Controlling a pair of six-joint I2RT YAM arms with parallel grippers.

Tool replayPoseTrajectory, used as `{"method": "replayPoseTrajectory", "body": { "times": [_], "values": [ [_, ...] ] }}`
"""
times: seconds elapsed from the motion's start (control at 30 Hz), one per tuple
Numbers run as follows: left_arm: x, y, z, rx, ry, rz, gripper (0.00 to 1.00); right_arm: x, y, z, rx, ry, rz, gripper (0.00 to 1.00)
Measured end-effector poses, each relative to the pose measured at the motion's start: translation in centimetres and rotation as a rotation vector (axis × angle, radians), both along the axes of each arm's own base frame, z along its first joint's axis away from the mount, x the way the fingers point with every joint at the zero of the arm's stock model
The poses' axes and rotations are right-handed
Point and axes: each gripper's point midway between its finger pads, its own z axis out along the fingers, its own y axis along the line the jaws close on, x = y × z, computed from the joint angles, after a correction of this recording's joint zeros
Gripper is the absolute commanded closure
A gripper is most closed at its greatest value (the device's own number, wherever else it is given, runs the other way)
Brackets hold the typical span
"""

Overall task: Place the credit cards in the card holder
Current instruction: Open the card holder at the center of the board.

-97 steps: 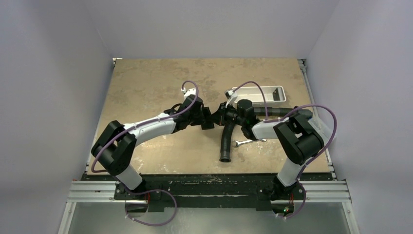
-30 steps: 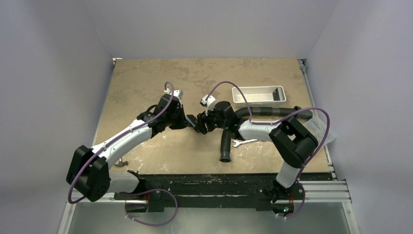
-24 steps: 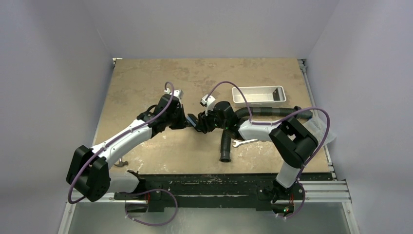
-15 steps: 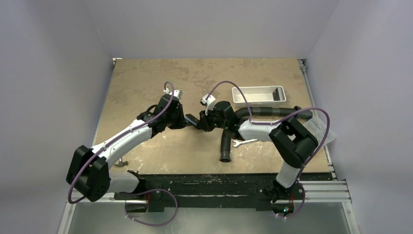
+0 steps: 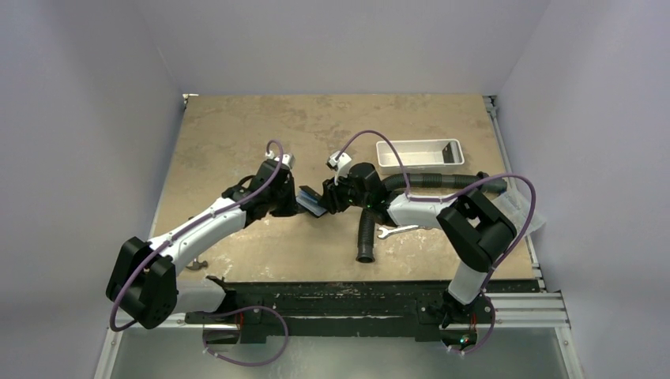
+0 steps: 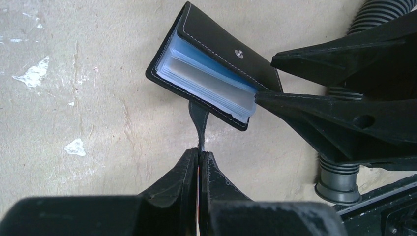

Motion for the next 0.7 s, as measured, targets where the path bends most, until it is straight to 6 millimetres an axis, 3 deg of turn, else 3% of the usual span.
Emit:
{"method": "replayPoseTrajectory", "body": {
  "times": [0.17,0.37,0.7],
  "values": [
    [-0.2,0.0,-0.2,0.001,0.007,-0.002,1.0,0.0,0.0,0.0,0.002,0.004,0.001,0.61],
    [-0.3,0.1,-0.1,0.0,0.005,-0.002,1.0,0.3,-0.2,-0.1,-0.004,0.002,-0.025,0.85],
    [-1.4,2.4,-1.6,0.093,0.039,0.05,1.0,3.7,-4.1,-0.9,-0.053,0.014,-0.265,0.8]
  ]
}}
